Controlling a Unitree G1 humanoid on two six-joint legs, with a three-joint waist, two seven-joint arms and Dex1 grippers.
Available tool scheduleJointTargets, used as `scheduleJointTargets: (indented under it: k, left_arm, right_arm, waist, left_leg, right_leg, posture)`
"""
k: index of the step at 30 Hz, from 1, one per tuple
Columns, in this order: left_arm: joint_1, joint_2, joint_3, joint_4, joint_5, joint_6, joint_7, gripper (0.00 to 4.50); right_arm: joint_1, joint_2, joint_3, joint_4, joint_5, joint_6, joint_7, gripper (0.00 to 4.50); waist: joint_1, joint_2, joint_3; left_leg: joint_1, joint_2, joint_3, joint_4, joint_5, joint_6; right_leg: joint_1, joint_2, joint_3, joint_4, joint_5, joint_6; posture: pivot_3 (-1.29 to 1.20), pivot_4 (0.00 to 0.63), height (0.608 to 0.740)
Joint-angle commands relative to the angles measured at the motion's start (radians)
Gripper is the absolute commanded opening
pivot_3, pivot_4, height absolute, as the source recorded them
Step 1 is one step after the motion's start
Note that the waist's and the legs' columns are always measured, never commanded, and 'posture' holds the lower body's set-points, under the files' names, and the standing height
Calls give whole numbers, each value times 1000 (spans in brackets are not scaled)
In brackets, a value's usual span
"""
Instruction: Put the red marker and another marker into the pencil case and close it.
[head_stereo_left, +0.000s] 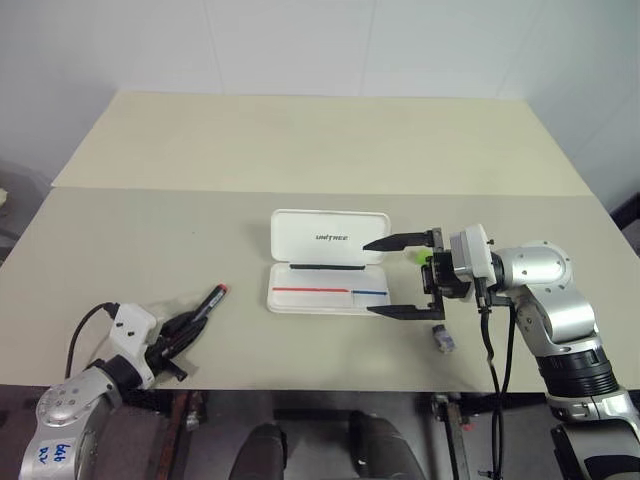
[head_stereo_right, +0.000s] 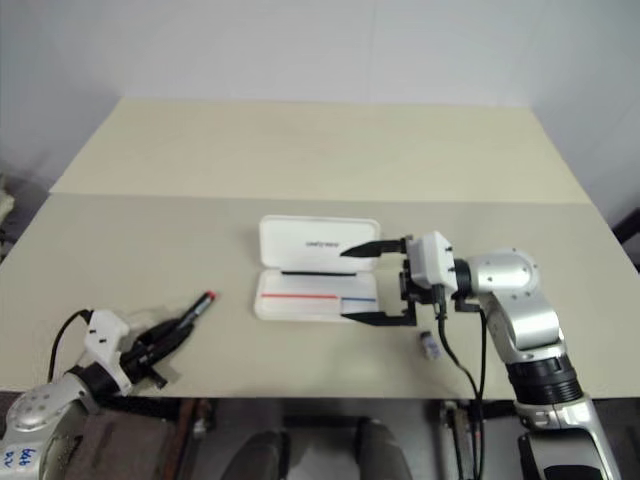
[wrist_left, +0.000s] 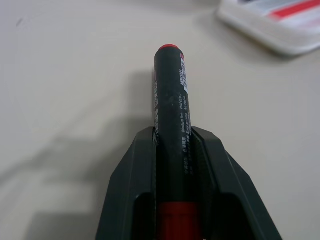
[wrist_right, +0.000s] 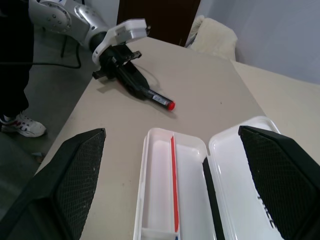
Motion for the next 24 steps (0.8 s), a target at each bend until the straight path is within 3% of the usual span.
scheduleJointTargets:
  k: [1, 8, 14, 18, 24]
  left_arm:
    - [-68, 6, -15, -110, -46, -54, -23, 623]
    - [-185, 96, -114, -89, 12, -93, -126, 623]
    - [-334, 178, -252, 67, 116, -209, -255, 623]
    - [-477, 159, -341, 208, 161, -284, -315, 623]
    - [-694, 57, -458, 427, 195, -342, -379, 623]
  right_arm:
    - [1, 4, -14, -15, 7, -13, -12, 4500]
    - [12, 3, -22, -26, 1, -13, -30, 4500]
    - [44, -10, -41, -66, 0, -6, -71, 4500]
    - [81, -23, -61, -108, 2, 10, -113, 4500]
    - [140, -38, -86, -181, 7, 38, -182, 4500]
  waist:
    - [1, 0, 0]
    - [-7, 0, 0]
    - [-5, 0, 0]
    - [1, 0, 0]
    - [2, 0, 0]
  left_leg:
    - [0, 0, 0, 0, 0, 0]
    - [0, 0, 1, -2, -1, -1]
    - [1, 0, 1, -1, -1, -1]
    - [0, 0, 1, -1, -1, -1]
    - [-1, -1, 1, 0, -1, -1]
  right_leg:
    - [0, 0, 0, 0, 0, 0]
    - [-1, 1, 0, 1, 0, 0]
    - [-1, 1, 1, 1, 0, 0]
    - [-1, 1, 0, 1, 0, 0]
    - [-1, 1, 0, 1, 1, 3]
  posture:
    - [0, 150, 740]
    - [0, 150, 740]
    - [0, 150, 740]
    - [0, 150, 740]
    - [0, 150, 740]
